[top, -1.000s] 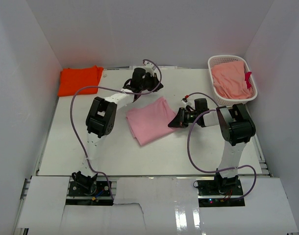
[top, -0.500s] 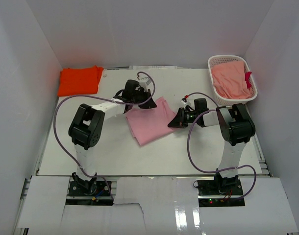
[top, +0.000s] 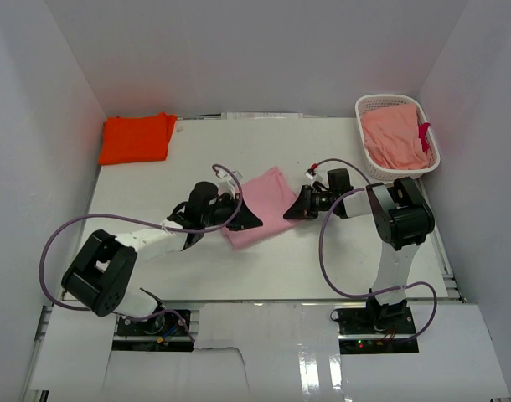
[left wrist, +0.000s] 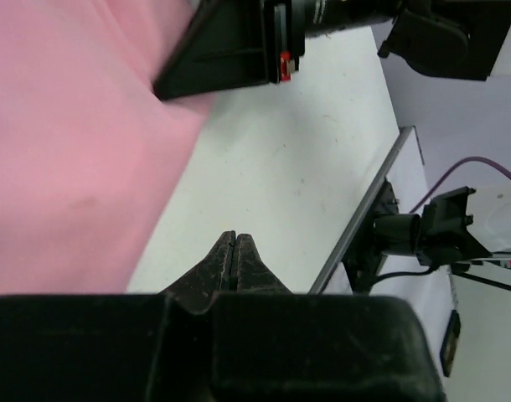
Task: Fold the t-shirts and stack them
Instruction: Smooth out wrinkles on the folded tshirt
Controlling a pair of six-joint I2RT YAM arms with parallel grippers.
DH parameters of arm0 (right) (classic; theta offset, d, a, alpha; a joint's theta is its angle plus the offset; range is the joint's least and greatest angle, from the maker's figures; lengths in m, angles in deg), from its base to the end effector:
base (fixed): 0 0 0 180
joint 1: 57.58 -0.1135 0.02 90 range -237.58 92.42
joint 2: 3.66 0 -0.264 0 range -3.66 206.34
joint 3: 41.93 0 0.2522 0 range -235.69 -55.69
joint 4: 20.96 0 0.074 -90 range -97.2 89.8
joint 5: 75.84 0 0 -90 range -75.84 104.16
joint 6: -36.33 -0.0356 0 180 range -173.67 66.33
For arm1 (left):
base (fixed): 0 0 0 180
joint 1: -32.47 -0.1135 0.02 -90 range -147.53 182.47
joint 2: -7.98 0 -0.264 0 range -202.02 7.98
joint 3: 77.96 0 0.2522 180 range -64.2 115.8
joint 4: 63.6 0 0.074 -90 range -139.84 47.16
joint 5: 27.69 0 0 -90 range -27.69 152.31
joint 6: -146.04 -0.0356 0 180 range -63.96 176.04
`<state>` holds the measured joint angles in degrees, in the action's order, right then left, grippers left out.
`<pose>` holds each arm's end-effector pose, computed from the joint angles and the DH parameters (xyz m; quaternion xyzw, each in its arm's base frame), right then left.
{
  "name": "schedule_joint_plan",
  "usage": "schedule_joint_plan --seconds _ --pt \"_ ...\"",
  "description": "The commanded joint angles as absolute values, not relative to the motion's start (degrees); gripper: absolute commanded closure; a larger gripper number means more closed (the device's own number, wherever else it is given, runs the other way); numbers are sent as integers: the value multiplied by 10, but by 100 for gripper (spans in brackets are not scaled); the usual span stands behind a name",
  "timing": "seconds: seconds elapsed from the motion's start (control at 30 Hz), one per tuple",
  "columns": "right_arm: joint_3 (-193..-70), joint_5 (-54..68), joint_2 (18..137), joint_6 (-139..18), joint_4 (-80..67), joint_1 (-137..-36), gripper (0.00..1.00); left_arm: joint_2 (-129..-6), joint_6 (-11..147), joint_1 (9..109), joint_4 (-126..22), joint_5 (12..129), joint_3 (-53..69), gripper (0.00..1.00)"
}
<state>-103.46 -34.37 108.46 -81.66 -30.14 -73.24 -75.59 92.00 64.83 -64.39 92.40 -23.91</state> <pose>0.3324 0.1209 0.0987 -0.0789 0.8443 0.4872 0.2089 0.2454 -0.1766 0.2012 0.1061 0.8347 -0.4611 0.2818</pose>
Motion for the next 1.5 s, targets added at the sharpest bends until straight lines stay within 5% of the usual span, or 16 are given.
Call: schedule_joint_plan --seconds 0.0,1.47 --pt "-1012 -290 1095 -801 -277 -752 92 -732 1010 659 -765 932 -311 100" --pt "-981 -259 1043 -825 -281 -812 92 -898 991 685 -784 816 -315 100"
